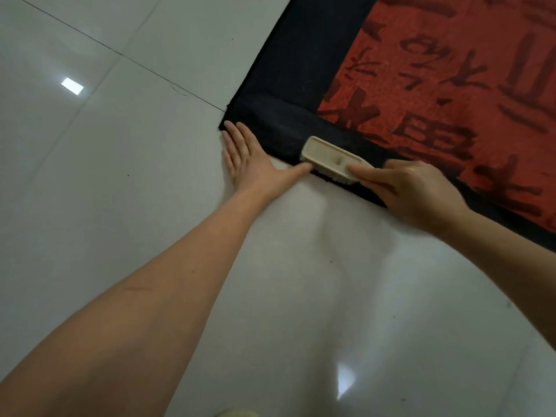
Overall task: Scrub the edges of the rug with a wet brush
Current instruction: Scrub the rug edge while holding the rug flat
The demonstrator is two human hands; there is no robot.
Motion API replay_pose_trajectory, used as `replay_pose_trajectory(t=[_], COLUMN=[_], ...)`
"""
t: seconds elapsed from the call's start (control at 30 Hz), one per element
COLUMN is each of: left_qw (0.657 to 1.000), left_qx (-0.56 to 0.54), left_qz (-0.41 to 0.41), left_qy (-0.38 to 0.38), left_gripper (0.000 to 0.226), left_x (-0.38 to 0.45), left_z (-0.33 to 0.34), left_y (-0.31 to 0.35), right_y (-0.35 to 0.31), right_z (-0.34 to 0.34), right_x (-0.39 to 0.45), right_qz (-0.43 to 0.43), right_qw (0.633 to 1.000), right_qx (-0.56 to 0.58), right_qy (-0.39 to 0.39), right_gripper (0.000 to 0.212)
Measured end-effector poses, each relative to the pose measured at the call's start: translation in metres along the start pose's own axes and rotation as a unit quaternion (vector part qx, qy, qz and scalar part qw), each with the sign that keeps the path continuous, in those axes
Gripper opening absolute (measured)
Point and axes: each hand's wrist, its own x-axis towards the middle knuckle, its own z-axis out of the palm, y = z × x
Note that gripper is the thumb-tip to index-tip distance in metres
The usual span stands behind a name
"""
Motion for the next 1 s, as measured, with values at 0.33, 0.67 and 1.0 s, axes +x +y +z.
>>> replay_pose_trajectory(t=[0.33,0.67,1.0], left_qw=[0.993,0.99,0.994], left_qx=[0.023,0.102,0.063], left_qz=[-0.021,-0.002,-0.006], left_qy=[0.117,0.093,0.086], left_gripper=[0.062,0.062,0.061], left_x=[0.008,0.01,0.011], left_z=[0.004,0.011,0.008], left_y=[-0.027,-0.028,-0.026], right_y=[-0.122,-0.114,-0.095], right_z=[0.05,0.044,0.031], right_x=[0.085,0.078,0.092], right_qz=[0.125,0.225,0.239], right_qw=[0.99,0.971,0.967], right_qx=[0.063,0.073,0.083], right_qy=[-0.014,0.037,0.037], right_gripper=[0.051,0.05,0.042])
